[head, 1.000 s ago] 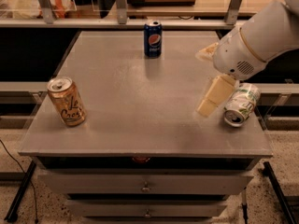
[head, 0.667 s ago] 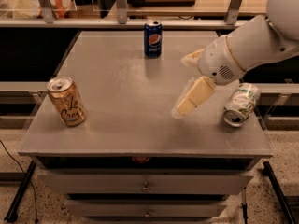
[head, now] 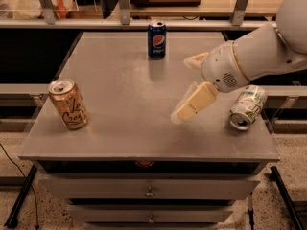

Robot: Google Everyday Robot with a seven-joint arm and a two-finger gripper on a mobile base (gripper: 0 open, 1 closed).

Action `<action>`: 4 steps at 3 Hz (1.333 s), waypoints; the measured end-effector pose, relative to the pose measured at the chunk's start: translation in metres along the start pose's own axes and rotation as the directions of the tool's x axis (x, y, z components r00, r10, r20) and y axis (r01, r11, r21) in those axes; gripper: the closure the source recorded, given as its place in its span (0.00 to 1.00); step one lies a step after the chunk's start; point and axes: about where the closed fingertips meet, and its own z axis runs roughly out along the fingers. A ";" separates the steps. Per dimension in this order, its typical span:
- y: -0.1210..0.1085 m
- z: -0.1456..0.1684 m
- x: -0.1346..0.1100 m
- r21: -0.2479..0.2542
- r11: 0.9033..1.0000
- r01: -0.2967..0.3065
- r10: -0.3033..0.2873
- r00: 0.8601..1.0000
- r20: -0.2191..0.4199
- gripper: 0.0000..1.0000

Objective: Pick orange can

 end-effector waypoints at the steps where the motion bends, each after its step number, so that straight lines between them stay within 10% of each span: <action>1: 0.003 0.039 -0.016 -0.015 0.999 0.038 -0.037 0.995 0.092 0.00; 4: 0.016 0.142 -0.101 -0.082 0.972 0.218 -0.177 0.921 0.347 0.00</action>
Offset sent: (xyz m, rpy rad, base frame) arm 0.0514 0.1553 -0.0235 0.3312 -0.2048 0.1972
